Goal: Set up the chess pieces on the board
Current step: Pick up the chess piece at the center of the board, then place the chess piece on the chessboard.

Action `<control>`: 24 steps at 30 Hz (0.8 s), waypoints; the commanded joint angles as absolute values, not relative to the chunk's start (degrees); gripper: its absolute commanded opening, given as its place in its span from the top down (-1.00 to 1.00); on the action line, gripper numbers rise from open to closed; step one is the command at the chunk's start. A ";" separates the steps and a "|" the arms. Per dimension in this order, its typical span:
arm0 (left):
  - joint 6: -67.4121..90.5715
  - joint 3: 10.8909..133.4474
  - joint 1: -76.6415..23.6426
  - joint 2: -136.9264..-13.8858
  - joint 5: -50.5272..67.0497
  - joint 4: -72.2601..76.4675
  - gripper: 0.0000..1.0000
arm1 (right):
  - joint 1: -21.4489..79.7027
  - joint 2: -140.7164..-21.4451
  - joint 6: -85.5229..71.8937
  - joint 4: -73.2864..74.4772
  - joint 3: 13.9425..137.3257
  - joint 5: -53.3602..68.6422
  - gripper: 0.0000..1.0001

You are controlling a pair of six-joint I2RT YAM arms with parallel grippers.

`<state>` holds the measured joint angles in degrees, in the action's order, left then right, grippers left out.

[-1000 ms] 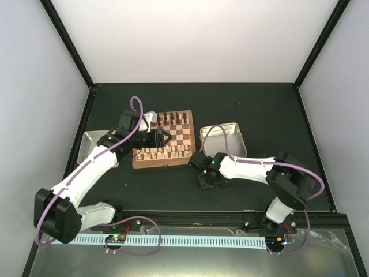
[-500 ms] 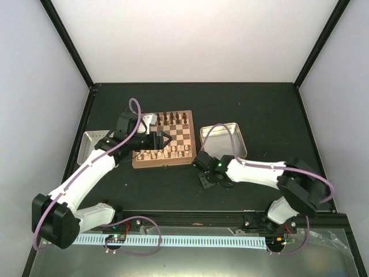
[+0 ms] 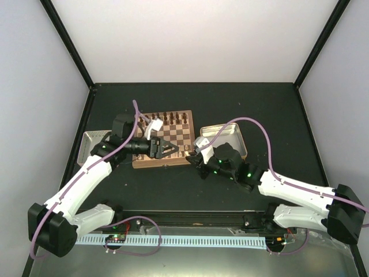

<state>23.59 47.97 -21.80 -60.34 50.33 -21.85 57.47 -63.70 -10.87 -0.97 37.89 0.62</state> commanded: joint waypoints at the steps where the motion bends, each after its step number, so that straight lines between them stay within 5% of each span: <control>1: 21.28 48.87 -21.52 -60.02 63.01 -22.71 -0.44 | 57.66 -61.56 -2.17 -8.65 38.00 5.75 0.78; 10: 23.38 50.90 -23.52 -65.00 66.91 -23.36 -0.24 | 57.65 -63.07 4.01 -2.88 41.78 10.09 0.78; 24: 21.92 52.87 -24.81 -70.22 66.85 -26.75 0.76 | 57.65 -65.46 5.47 0.80 43.77 12.40 0.79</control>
